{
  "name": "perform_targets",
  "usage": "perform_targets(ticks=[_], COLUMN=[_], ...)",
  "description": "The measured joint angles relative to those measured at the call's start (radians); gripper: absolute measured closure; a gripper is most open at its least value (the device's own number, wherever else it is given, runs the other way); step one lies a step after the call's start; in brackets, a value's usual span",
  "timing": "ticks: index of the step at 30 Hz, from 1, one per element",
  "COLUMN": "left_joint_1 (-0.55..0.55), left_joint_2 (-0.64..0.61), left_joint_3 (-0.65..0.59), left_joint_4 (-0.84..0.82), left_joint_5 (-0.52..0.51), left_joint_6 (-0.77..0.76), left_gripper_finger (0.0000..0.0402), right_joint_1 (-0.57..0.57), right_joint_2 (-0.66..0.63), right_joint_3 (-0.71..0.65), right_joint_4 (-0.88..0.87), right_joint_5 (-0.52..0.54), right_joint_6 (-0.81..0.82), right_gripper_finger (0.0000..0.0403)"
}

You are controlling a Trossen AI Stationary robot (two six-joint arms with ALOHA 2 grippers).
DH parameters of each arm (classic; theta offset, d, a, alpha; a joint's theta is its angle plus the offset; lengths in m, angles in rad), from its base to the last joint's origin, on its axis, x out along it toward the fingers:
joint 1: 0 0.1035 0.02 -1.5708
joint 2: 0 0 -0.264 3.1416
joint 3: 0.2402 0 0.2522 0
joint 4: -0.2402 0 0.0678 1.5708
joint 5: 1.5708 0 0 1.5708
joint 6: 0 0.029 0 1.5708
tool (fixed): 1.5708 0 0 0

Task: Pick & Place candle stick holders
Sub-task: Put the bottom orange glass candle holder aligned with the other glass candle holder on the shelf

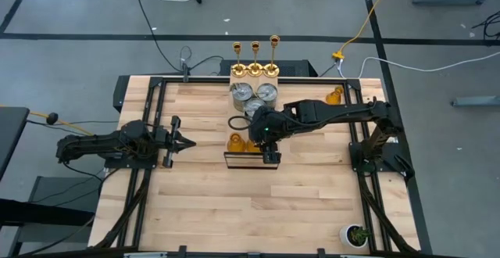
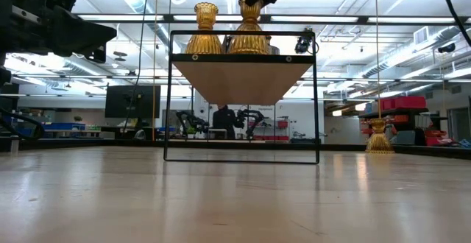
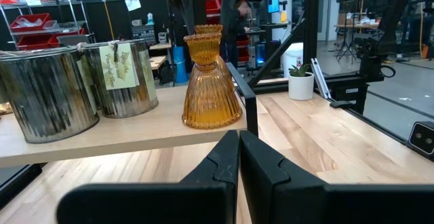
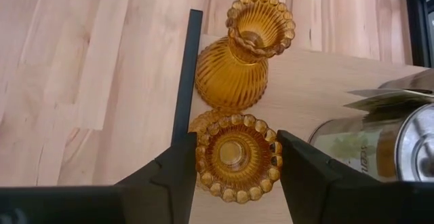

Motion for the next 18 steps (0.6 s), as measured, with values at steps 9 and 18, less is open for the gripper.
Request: perform_targets(ticks=[9,18], left_joint_1=[0.0,0.0], left_joint_2=[0.0,0.0], left_joint_3=[0.0,0.0], left_joint_4=[0.0,0.0], left_joint_5=[0.0,0.0], left_joint_6=[0.0,0.0], left_gripper_finger=[0.0383,0.0383], right_joint_1=[-0.002,-0.002], right_joint_2=[0.0,-0.003], right_joint_3=[-0.019,-0.032], right_joint_4=[0.003,0.022], right_joint_5=[0.0,-0.009], right_joint_6=[0.014,0.03], right_gripper_finger=[0.0226,0.0224])
